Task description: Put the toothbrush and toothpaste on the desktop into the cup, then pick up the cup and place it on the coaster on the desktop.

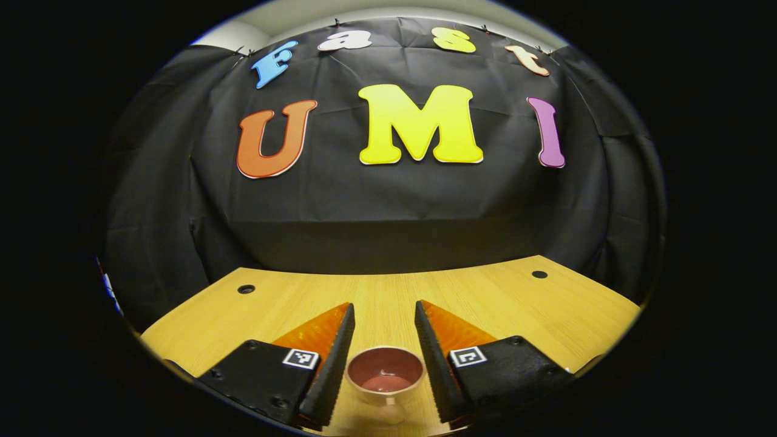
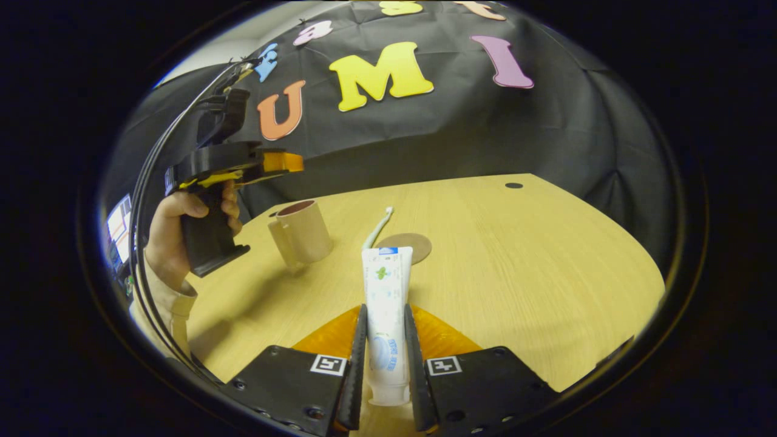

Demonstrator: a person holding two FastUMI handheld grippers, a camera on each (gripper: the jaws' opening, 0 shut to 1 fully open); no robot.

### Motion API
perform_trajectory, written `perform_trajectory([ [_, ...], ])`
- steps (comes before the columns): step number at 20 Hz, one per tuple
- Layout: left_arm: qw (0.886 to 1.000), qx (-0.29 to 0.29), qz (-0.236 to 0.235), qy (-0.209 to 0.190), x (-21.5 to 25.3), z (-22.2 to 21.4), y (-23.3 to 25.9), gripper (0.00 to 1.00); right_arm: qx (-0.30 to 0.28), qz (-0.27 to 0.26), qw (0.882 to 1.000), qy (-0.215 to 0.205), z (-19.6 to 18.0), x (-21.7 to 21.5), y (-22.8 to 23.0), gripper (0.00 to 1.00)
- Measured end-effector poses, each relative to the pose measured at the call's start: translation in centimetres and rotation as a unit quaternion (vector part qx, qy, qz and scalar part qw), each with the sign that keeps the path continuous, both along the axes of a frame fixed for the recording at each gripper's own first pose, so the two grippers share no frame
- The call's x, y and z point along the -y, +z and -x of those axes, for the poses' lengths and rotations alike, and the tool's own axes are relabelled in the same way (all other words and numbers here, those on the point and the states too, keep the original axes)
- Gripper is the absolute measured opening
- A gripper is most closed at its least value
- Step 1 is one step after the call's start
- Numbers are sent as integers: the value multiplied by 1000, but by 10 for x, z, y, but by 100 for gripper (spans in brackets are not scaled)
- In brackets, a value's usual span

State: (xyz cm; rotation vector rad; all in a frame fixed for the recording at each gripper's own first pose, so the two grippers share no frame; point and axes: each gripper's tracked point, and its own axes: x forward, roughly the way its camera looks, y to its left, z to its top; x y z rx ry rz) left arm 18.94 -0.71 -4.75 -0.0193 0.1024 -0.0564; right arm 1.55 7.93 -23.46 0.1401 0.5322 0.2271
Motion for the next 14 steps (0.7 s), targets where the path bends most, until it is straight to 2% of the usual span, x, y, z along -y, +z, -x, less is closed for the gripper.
perform_trajectory([
  [2, 1000, -14, -2, -6, 9, -1, -6, 78, 0, -1, 1000, 0, -1, 1, 1, 34],
  [4, 1000, -20, 0, -16, 24, -3, -8, 88, 2, -3, 1000, 0, -1, 1, 2, 31],
  [7, 999, -31, 1, -31, 51, -8, -14, 98, 5, -7, 1000, -2, -1, 4, 4, 34],
  [14, 996, -64, -20, -58, 116, -30, -40, 100, 7, -28, 999, -14, 2, 33, 3, 33],
])
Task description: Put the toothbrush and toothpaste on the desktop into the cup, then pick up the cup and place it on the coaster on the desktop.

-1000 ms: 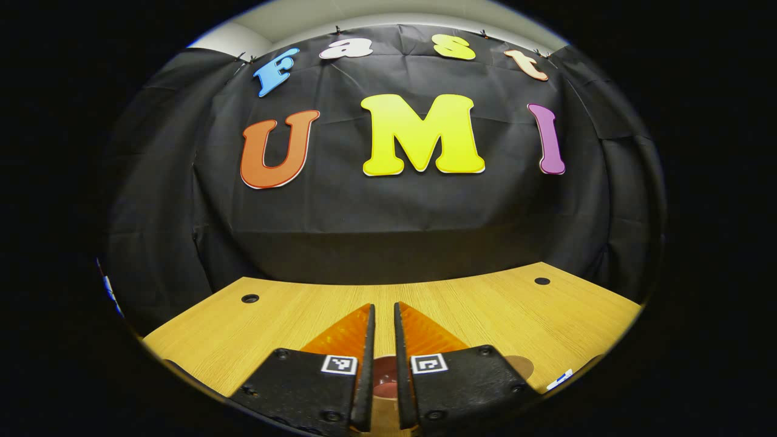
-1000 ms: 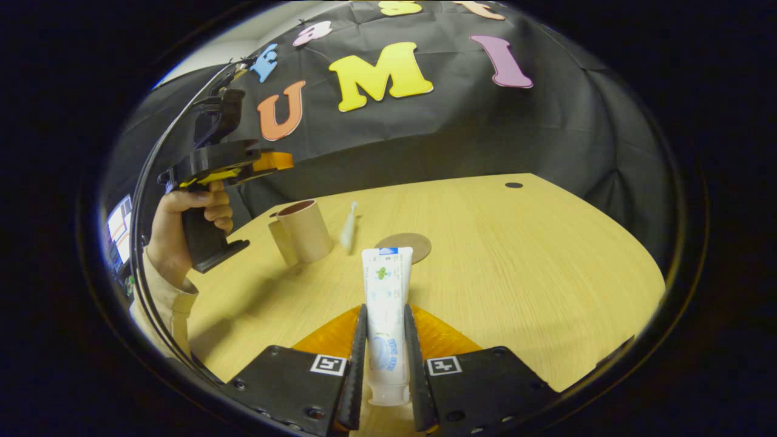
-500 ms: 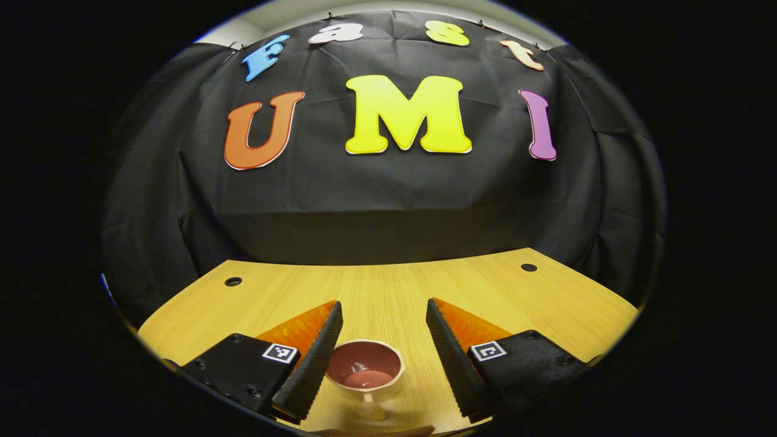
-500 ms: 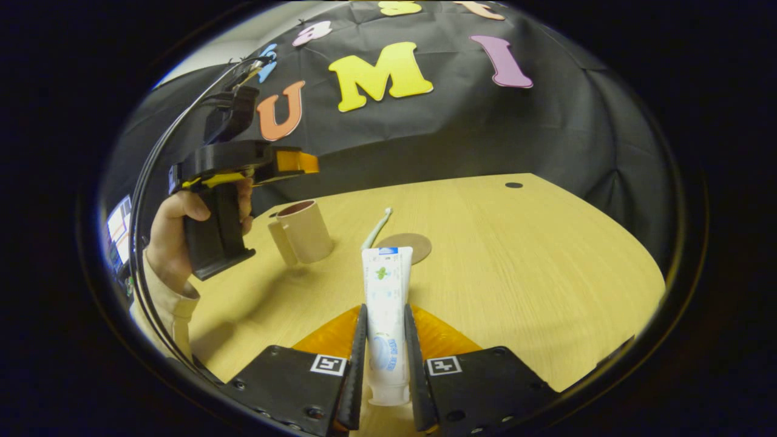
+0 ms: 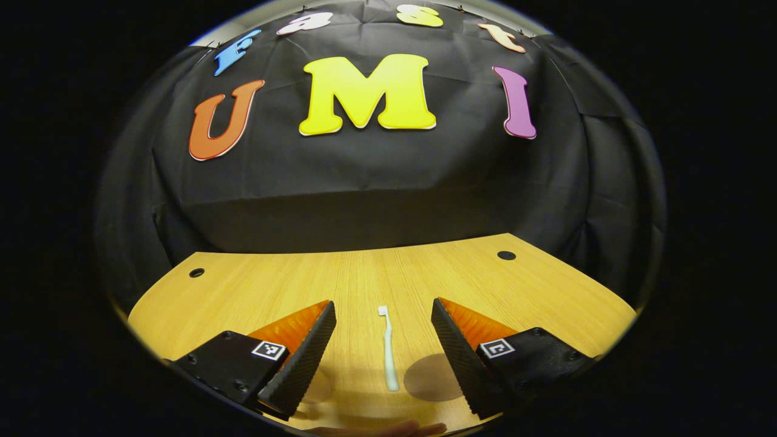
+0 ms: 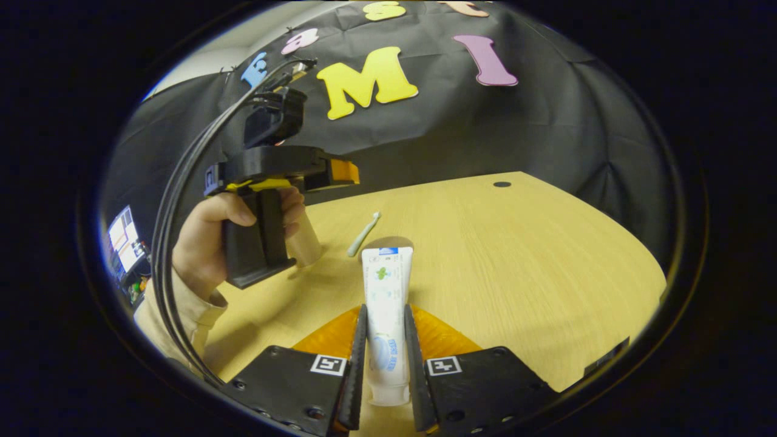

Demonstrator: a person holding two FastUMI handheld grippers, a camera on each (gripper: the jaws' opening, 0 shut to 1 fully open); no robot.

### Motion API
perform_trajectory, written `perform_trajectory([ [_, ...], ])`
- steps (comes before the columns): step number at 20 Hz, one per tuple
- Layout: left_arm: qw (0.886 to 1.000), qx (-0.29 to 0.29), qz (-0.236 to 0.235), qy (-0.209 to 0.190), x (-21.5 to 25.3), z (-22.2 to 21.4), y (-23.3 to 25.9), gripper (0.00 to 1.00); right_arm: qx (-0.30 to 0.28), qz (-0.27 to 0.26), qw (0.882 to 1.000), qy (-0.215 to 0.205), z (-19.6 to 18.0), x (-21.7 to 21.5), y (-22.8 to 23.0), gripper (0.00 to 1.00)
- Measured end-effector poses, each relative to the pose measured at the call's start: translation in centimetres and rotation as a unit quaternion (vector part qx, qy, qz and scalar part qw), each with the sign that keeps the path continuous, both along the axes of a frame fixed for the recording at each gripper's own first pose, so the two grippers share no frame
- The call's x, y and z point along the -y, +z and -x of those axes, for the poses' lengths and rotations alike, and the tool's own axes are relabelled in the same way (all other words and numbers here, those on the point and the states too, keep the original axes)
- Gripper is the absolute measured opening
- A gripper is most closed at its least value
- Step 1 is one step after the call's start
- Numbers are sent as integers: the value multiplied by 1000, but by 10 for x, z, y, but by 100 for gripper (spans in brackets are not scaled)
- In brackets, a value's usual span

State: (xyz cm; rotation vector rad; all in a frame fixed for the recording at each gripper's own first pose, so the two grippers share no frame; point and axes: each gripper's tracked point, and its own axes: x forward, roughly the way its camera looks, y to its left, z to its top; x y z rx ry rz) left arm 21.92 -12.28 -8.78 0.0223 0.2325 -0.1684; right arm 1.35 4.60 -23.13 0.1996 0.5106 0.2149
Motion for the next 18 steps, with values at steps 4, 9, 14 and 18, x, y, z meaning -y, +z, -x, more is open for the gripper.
perform_trajectory([
  [4, 1000, -22, -20, 9, 13, -14, -23, 98, 1, -9, 1000, -3, 2, 11, -5, 33],
  [9, 998, -62, -14, 22, 21, -26, -62, 95, -11, -18, 1000, 3, 4, 12, -13, 36],
  [14, 994, -88, 32, 58, 14, -39, -86, 84, -15, -26, 1000, 10, 2, 14, -13, 34],
  [18, 990, -122, 55, 52, 15, -39, -99, 75, -17, -29, 999, 6, 0, 20, -12, 31],
])
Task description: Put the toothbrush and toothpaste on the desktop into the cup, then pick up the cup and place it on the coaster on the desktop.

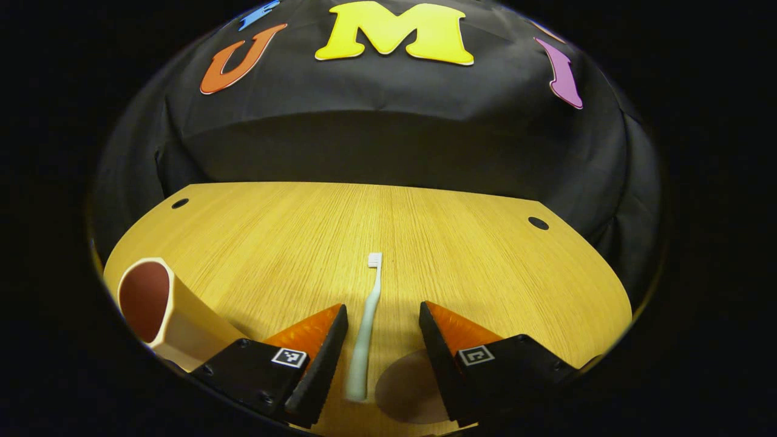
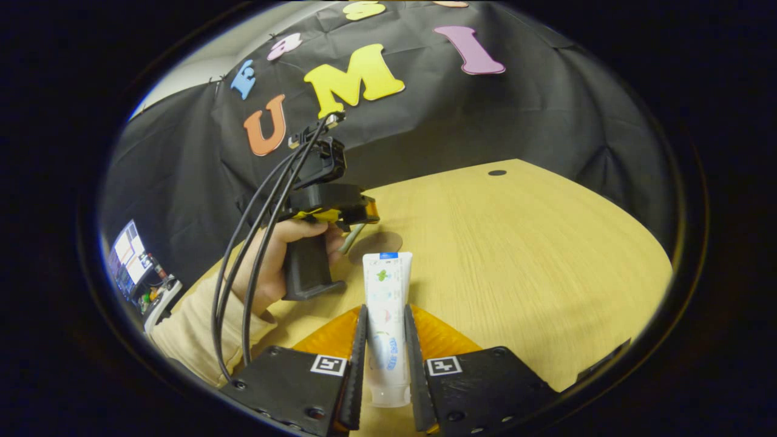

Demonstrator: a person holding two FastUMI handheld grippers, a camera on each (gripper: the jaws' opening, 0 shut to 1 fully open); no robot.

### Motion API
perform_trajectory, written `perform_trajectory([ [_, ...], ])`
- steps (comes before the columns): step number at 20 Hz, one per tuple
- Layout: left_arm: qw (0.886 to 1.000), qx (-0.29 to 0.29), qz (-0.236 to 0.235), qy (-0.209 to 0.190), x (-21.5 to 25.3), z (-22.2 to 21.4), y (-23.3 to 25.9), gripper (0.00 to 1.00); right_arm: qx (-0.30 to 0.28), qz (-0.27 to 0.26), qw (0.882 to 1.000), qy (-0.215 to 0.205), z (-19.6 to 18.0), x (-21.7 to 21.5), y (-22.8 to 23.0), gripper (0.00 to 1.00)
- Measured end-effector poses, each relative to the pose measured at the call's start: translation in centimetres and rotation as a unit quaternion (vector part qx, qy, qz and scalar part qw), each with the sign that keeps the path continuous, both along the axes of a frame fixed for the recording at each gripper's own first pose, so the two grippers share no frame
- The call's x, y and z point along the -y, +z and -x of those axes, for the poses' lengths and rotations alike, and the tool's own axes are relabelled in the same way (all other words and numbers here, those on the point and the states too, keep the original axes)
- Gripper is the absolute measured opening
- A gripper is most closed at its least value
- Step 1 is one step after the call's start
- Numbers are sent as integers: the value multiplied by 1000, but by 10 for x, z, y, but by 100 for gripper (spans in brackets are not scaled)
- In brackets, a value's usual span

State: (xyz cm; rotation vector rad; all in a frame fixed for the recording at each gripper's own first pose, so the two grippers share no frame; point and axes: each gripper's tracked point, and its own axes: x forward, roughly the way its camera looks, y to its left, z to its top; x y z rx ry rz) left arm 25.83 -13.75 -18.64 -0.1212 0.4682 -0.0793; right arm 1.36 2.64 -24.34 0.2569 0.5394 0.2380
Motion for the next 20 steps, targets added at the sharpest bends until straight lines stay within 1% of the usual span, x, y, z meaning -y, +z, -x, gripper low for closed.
perform_trajectory([
  [1, 1000, -9, 0, -10, 4, 2, -2, 79, -1, -3, 1000, -1, 0, 0, -2, 34],
  [2, 1000, -12, -4, -15, 4, 4, -3, 59, -3, -3, 1000, -2, 0, 0, -2, 34],
  [3, 1000, -16, -13, -14, 2, 3, -5, 53, -4, -4, 1000, -3, -1, 0, -3, 34],
  [4, 1000, -18, -19, -13, 0, 3, -5, 34, -3, -2, 1000, -3, -1, 0, -2, 34],
  [5, 1000, -20, -21, -10, -3, 4, -7, 46, -2, -1, 1000, -4, -1, 1, -2, 34],
  [6, 1000, -21, -19, -7, -4, 6, -7, 27, -1, 0, 1000, -4, -1, 1, -1, 34],
  [8, 999, -30, -14, -3, -5, 9, -10, 12, -1, -1, 1000, -4, -1, 1, -2, 34],
  [10, 999, -36, -14, -2, -5, 14, -10, 6, -2, -2, 1000, -5, -1, 2, -2, 34],
  [14, 999, -38, 12, -21, 6, 23, -4, 5, -2, -2, 1000, -6, -2, 2, -2, 34],
  [16, 1000, -20, 2, -19, 4, 26, 9, 5, -2, -3, 1000, -6, -2, 2, -3, 34],
  [20, 999, 33, 6, -20, 1, 36, 49, 5, -2, -2, 1000, -6, -2, 2, -3, 34],
])
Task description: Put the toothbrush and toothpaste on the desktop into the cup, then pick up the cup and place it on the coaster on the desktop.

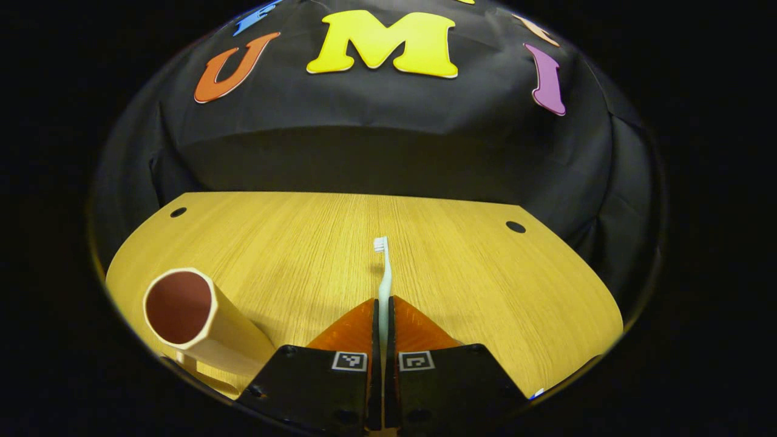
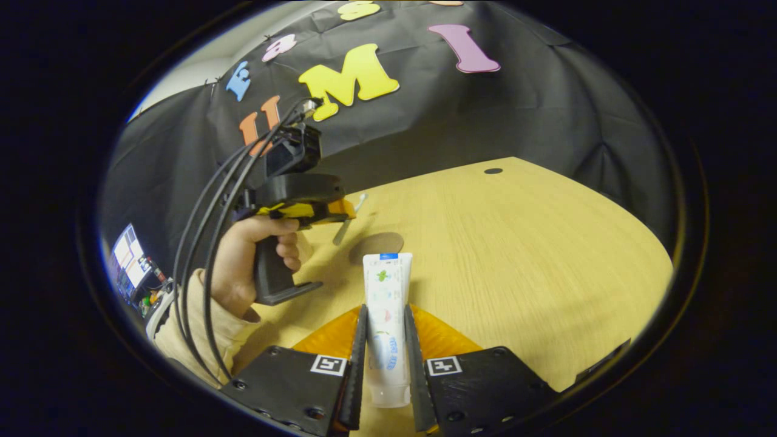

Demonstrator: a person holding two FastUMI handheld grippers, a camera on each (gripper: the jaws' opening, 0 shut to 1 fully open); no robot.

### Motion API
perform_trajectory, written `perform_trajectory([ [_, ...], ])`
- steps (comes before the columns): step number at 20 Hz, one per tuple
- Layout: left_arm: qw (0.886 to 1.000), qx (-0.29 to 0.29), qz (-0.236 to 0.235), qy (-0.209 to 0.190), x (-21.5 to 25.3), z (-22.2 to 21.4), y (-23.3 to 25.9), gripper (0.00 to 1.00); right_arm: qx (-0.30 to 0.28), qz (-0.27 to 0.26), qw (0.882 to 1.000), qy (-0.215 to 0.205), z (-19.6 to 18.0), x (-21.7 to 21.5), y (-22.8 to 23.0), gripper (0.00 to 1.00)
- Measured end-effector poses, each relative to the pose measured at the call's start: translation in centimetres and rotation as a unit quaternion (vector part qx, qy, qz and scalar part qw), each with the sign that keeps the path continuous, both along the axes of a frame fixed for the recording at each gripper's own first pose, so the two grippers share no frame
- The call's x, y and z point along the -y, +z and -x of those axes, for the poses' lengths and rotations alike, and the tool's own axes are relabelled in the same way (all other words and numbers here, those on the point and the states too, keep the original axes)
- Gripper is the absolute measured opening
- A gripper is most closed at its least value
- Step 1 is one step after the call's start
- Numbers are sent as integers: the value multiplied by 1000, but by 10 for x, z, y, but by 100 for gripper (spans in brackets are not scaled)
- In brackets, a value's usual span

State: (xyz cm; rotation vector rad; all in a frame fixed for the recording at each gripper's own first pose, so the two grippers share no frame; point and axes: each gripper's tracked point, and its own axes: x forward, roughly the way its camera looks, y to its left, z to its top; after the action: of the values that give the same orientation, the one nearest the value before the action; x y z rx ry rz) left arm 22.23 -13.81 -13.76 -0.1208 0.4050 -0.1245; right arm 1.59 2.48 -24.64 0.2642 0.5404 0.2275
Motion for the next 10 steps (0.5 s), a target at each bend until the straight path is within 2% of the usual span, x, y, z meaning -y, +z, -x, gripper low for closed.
perform_trajectory([
  [4, 997, 73, 7, 5, -12, 15, 56, 5, 3, 4, 1000, -1, 0, 0, 1, 34],
  [10, 989, 144, -35, 11, -49, 40, 111, 5, 5, 10, 1000, -7, -2, 0, 2, 33],
])
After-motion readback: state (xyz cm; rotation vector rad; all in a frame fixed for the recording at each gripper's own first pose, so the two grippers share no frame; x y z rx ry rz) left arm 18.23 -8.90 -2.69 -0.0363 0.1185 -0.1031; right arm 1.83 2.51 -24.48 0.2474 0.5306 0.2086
